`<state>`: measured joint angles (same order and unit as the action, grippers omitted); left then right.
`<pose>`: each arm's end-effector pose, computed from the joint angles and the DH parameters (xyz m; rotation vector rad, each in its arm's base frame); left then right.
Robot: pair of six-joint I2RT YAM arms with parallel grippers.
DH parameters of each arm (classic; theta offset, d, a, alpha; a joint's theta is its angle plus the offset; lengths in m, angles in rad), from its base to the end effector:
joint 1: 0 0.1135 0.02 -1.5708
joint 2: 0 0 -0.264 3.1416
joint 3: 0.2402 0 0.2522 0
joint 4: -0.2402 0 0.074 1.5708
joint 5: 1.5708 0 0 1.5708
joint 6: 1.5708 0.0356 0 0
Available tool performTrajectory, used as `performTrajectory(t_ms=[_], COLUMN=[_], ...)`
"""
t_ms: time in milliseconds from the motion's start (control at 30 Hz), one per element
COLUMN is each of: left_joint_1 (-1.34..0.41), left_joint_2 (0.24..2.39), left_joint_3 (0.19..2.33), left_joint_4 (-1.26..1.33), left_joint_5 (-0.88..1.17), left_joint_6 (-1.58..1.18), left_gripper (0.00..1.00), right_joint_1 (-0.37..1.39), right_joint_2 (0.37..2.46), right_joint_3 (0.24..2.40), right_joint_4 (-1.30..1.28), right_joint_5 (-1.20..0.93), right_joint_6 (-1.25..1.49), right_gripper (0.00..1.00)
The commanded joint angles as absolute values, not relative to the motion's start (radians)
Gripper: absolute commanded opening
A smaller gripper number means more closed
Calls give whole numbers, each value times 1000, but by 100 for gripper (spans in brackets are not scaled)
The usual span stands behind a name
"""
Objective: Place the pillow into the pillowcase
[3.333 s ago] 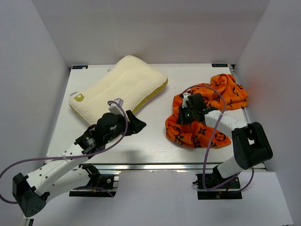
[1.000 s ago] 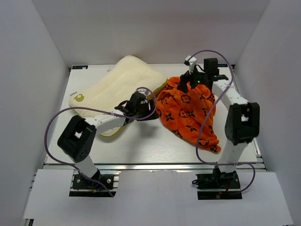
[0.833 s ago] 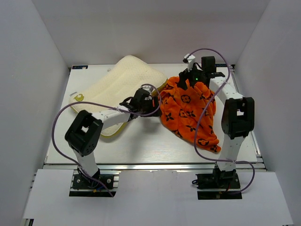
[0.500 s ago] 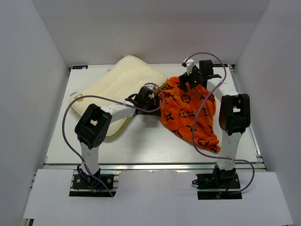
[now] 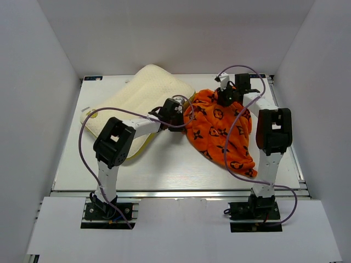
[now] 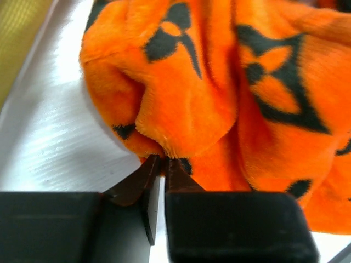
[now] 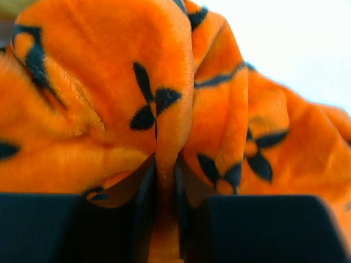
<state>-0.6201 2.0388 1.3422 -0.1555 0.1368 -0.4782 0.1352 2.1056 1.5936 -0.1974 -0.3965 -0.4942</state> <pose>0.3532 -0.2581 0.1557 0.2436 2.5112 -0.6419 0.4723 0.0781 0.2033 -0.8812 2.0457 0.2565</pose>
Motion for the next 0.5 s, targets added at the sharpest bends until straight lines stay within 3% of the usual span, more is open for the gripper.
performTrajectory(t_ms=[0,200,467], left_joint_1=[-621,-614,-522], left_joint_2=[1985,1852,1792], left_joint_3=[1396,1471,1580], left_joint_4=[-150,-247,-293], left_joint_5=[176,97,46], left_joint_6=[-450,-382,-345], left_gripper=[15,5,4], right_joint_1=[78,-79,-198], right_joint_2=[2004,1878,1606], right_joint_3=[1560,1507,1307], right_joint_4=[-176,-149,-89], right_joint_5=[-446,-472,-488], right_joint_6=[-448,-335,-295], right_gripper=[19,11,9])
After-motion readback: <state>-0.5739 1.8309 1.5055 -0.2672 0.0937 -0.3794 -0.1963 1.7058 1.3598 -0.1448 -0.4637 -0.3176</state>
